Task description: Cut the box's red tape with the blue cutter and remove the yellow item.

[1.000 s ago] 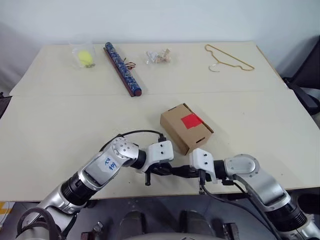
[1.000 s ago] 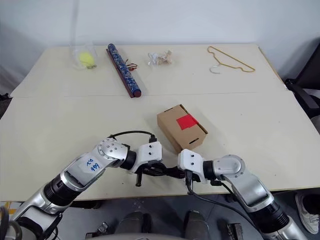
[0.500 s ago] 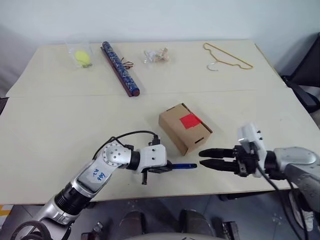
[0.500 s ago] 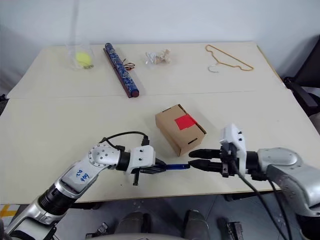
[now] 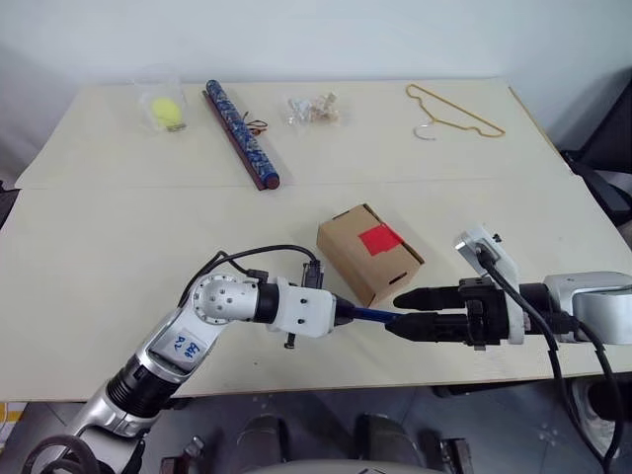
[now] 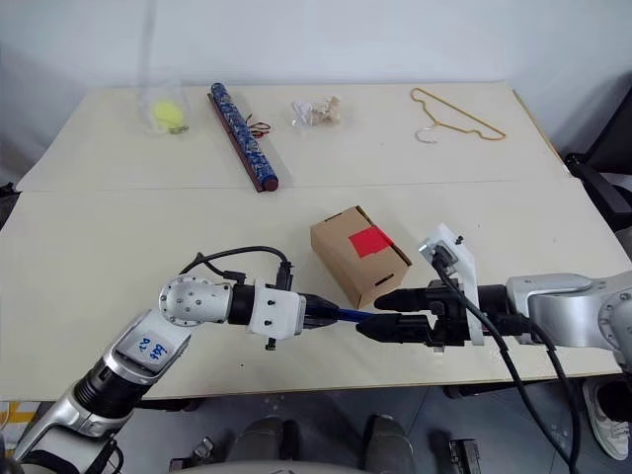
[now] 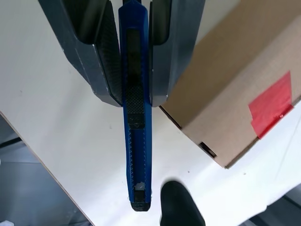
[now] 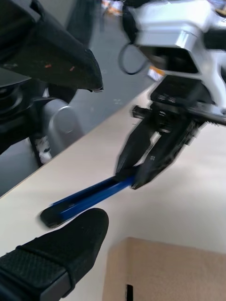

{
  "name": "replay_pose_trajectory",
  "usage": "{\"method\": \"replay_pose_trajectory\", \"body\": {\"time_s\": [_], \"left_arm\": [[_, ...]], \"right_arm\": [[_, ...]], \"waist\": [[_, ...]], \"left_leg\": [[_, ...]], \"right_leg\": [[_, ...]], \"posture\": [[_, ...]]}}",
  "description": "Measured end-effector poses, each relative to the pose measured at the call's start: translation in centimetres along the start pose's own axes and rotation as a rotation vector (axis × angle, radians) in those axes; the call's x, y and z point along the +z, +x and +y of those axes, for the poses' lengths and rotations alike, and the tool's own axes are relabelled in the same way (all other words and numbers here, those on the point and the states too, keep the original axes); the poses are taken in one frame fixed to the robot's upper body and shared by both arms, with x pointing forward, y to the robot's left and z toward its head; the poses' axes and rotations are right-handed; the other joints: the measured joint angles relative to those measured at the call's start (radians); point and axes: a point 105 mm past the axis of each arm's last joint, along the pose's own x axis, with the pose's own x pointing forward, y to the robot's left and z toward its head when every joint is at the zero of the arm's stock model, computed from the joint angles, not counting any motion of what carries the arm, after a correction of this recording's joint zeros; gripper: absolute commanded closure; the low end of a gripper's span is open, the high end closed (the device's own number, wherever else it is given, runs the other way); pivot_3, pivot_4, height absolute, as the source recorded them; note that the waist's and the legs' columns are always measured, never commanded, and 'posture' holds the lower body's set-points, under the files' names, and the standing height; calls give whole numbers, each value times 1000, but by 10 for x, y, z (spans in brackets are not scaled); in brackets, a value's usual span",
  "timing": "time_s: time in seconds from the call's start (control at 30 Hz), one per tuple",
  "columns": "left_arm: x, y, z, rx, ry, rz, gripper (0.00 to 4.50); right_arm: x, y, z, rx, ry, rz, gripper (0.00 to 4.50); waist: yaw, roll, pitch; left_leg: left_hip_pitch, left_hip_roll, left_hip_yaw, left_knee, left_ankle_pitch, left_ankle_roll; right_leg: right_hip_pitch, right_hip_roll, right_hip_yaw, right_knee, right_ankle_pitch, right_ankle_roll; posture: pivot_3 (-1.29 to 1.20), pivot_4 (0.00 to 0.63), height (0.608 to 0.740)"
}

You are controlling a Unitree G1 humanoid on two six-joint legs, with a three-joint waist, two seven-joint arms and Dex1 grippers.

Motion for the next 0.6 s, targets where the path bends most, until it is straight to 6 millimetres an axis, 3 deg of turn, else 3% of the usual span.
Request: {"method": "replay_pose_trajectory", "body": {"time_s": [0.4, 0.5, 0.6], "left_arm": [[4, 6, 2, 10, 4, -23, 4016], [4, 6, 2, 10, 4, -24, 4016], [4, 6, 2, 11, 1, -24, 4016]], "right_arm": [[-7, 15, -21, -95, 104, 20, 29], [-4, 18, -25, -87, 136, -12, 650], [-4, 18, -27, -94, 145, -16, 1629]], "waist": [[1, 0, 0], [1, 0, 0], [1, 0, 0]], "left_leg": [[-6, 0, 1, 1, 0, 0], [-6, 0, 1, 1, 0, 0], [-6, 0, 1, 1, 0, 0]], "right_leg": [[-4, 0, -1, 0, 1, 2], [-4, 0, -1, 0, 1, 2], [-4, 0, -1, 0, 1, 2]], "posture": [[0, 150, 740], [0, 150, 740], [0, 150, 740]]}}
